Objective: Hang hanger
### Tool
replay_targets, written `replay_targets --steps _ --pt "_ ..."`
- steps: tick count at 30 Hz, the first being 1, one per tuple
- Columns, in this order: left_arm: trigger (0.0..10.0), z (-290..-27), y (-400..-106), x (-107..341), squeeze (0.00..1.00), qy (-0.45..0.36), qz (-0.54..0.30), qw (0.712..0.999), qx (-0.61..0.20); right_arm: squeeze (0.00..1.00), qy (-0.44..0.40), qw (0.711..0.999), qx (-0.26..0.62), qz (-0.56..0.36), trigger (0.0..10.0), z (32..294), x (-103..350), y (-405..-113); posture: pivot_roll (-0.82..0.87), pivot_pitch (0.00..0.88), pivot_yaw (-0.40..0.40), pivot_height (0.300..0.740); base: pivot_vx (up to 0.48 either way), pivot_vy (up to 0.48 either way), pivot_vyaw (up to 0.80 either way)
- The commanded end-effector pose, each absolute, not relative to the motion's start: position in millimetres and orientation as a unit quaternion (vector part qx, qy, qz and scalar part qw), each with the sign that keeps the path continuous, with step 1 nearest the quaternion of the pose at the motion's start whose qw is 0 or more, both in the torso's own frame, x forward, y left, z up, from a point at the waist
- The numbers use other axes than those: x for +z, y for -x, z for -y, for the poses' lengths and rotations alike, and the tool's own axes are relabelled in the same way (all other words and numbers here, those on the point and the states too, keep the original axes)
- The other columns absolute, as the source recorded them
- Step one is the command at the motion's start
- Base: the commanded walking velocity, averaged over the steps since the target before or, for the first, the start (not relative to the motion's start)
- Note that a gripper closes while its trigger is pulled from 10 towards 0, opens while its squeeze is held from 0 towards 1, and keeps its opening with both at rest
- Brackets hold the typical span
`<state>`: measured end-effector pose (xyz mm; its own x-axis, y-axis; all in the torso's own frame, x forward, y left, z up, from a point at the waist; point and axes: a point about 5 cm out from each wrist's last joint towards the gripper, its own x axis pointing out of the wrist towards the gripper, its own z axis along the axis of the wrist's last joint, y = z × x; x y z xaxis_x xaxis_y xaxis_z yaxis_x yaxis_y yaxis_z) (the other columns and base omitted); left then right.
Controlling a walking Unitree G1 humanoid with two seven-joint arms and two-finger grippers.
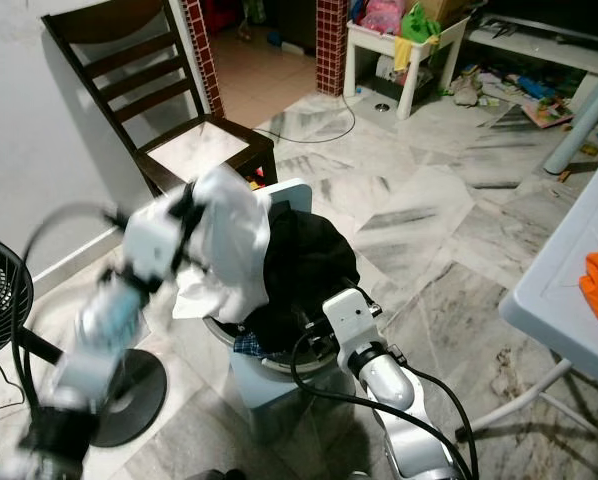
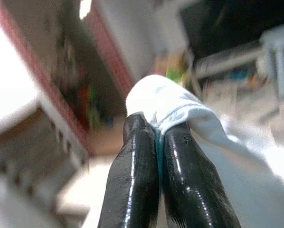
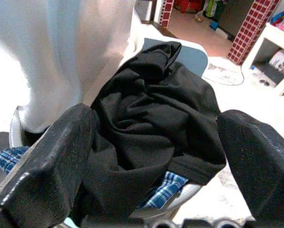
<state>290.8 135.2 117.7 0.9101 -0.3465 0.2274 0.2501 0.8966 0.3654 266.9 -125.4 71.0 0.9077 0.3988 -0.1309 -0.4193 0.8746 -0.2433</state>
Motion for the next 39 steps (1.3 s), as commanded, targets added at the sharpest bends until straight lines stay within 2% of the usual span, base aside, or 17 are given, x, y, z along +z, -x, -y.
replay_targets --steps 1,4,11,16,19,20,21,22,23,24,29,39 --pt "0.0 -142.6 -283.0 103.4 0.0 -0.161 0.112 0.973 -0.123 0.0 0.136 0.966 0.215 -0.038 10.0 124.4 69.8 -267.9 -0.08 0.053 0.062 0.74 0.0 0.0 0.0" --pt "0.0 -147.4 -270.9 86.4 0.0 -0.142 0.069 0.981 -0.112 0.0 0.139 0.965 0.219 -0.039 10.0 125.0 69.7 -269.1 -0.06 0.05 0.044 0.74 0.0 0.0 0.0" --pt "0.0 -160.7 -250.8 73.5 0.0 -0.166 0.034 0.981 -0.096 0.0 0.125 0.966 0.224 -0.039 10.0 120.7 69.7 -275.5 -0.04 0.033 0.046 0.74 0.0 0.0 0.0" --pt "0.0 -158.1 -234.1 52.6 0.0 -0.102 -0.025 0.991 -0.08 0.0 0.033 0.988 0.142 -0.051 10.0 132.2 71.1 -290.0 -0.03 0.0 0.083 0.74 0.0 0.0 0.0" --pt "0.0 -152.6 -231.0 51.7 0.0 -0.088 -0.024 0.991 -0.096 0.0 0.009 0.992 0.11 -0.054 10.0 139.2 70.4 -294.7 -0.03 0.0 0.1 0.74 0.0 0.0 0.0" --pt "2.9 -150.8 -231.2 52.7 0.0 -0.083 -0.024 0.991 -0.101 0.0 0.003 0.993 0.104 -0.051 10.0 141.1 70.9 -295.2 -0.03 0.0 0.11 0.74 0.0 0.0 0.0" --pt "2.9 -149.6 -231.4 53.5 0.0 -0.08 -0.023 0.991 -0.105 0.0 0.0 0.994 0.101 -0.049 10.0 142.5 71.4 -295.4 -0.03 0.0 0.11 0.74 0.0 0.0 0.0" --pt "4.5 -148.8 -232.7 54.7 0.0 -0.077 -0.023 0.991 -0.106 0.0 0.0 0.994 0.098 -0.047 10.0 143.1 71.3 -295.9 -0.03 0.0 0.121 0.74 0.0 0.0 0.0" --pt "4.5 -148.8 -232.7 54.7 0.0 -0.077 -0.023 0.991 -0.106 0.0 0.0 0.994 0.098 -0.047 10.0 143.1 71.3 -295.9 -0.03 0.0 0.121 0.74 0.0 0.0 0.0" --pt "9.9 -147.1 -235.6 58.6 0.0 -0.07 -0.022 0.991 -0.109 0.0 -0.005 0.994 0.095 -0.045 10.0 143.7 70.9 -296.4 -0.03 0.0 0.125 0.74 0.0 0.0 0.0" --pt "10.0 -143.9 -250.0 72.2 0.0 -0.055 -0.011 0.992 -0.115 0.0 -0.022 0.995 0.083 -0.049 10.0 144.1 68.4 -296.0 -0.04 0.0 0.137 0.74 0.0 0.0 0.0" --pt "10.0 -135.5 -264.9 79.1 0.0 -0.046 -0.006 0.992 -0.115 0.0 -0.025 0.996 0.079 -0.041 10.0 145.7 70.8 -302.9 -0.05 0.0 0.142 0.74 0.0 0.0 -0.72"
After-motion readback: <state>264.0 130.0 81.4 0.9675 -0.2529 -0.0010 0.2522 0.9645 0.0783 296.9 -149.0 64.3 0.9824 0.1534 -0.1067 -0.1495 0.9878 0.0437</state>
